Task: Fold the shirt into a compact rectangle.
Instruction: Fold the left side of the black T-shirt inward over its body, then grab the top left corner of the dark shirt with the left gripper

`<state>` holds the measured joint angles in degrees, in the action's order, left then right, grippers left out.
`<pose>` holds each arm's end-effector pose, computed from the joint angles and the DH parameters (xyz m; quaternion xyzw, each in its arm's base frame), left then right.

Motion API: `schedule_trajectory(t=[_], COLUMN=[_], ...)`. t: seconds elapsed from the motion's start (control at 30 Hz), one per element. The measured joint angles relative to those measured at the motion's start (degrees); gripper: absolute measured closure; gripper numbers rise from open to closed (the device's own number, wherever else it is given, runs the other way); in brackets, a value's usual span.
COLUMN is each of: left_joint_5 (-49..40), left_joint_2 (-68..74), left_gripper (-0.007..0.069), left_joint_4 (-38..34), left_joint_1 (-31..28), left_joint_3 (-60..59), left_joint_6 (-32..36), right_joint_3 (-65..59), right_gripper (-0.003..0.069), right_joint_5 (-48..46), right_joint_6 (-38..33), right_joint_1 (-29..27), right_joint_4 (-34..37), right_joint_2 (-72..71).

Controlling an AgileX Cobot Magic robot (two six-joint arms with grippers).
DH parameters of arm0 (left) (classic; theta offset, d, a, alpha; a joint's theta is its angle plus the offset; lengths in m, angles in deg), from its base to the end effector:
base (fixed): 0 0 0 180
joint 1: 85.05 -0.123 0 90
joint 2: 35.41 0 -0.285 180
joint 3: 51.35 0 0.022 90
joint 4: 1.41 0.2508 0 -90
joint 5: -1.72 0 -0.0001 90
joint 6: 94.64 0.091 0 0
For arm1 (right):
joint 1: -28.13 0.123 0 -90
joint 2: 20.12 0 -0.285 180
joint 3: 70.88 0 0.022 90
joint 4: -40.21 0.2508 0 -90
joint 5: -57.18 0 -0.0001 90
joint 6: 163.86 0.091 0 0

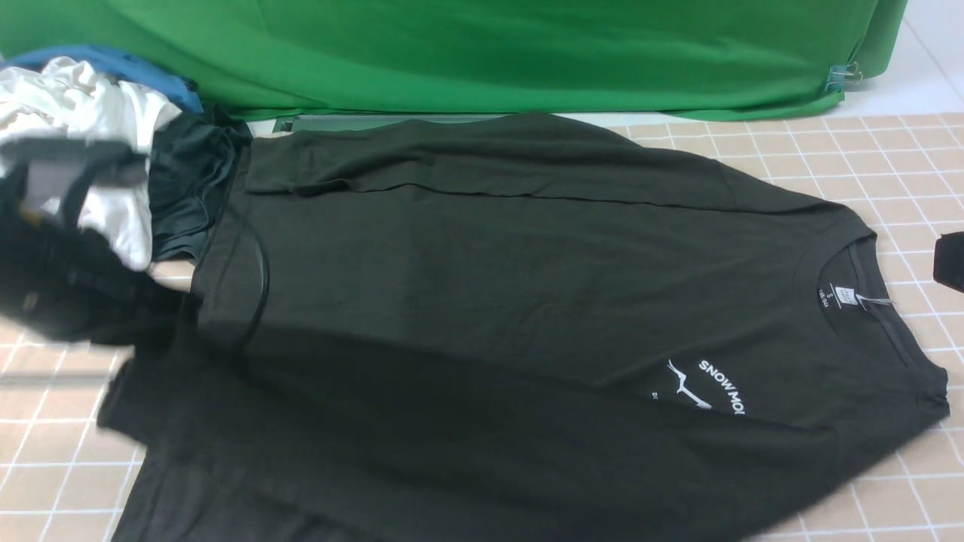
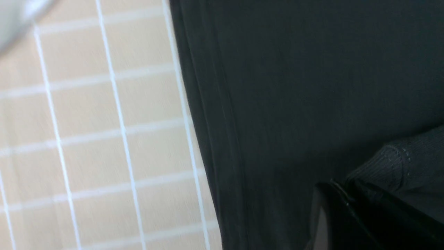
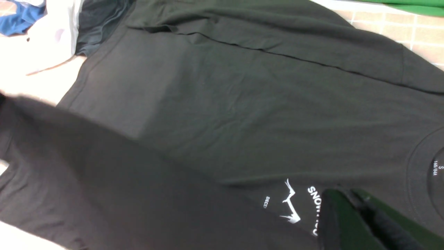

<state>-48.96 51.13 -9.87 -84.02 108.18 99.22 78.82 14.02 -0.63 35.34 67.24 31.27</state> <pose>0.2635 -0.0151 0.2717 0.0923 0.9747 -0.0431 0.1990 0.1361 0.0458 0.3584 -0.1036 0.8591 0.1823 0.4669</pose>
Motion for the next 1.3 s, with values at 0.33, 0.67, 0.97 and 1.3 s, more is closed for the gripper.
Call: schedule_trajectory(t=[0.33, 0.67, 0.97, 1.3], left_joint_5=[2.1, 9.6, 11.0, 5.7], left_joint_2=[13.8, 21.7, 22.2, 38.4], left_gripper=[0.059, 0.0556, 0.0284, 0.0285], left_joint_4=[3.9, 6.6, 10.3, 4.9], left_joint_1=[0.1, 0.1, 0.1, 0.1], left_joint_3=[11.2, 11.8, 18.6, 42.1], left_joint_6=[-0.5, -1.8, -10.5, -11.9], right_joint_3=[0.0, 0.0, 0.0, 0.0], right_gripper=[0.0604, 0.0599, 0.0589, 0.0589], right_joint_5=[0.4, -0.6, -1.5, -0.4], right_joint_6=[0.0, 0.0, 0.0, 0.0], right_joint_1=[0.0, 0.0, 0.0, 0.0], right_joint_4=[0.0, 0.0, 0.0, 0.0], right_joint_2=[0.0, 0.9, 5.2, 7.0])
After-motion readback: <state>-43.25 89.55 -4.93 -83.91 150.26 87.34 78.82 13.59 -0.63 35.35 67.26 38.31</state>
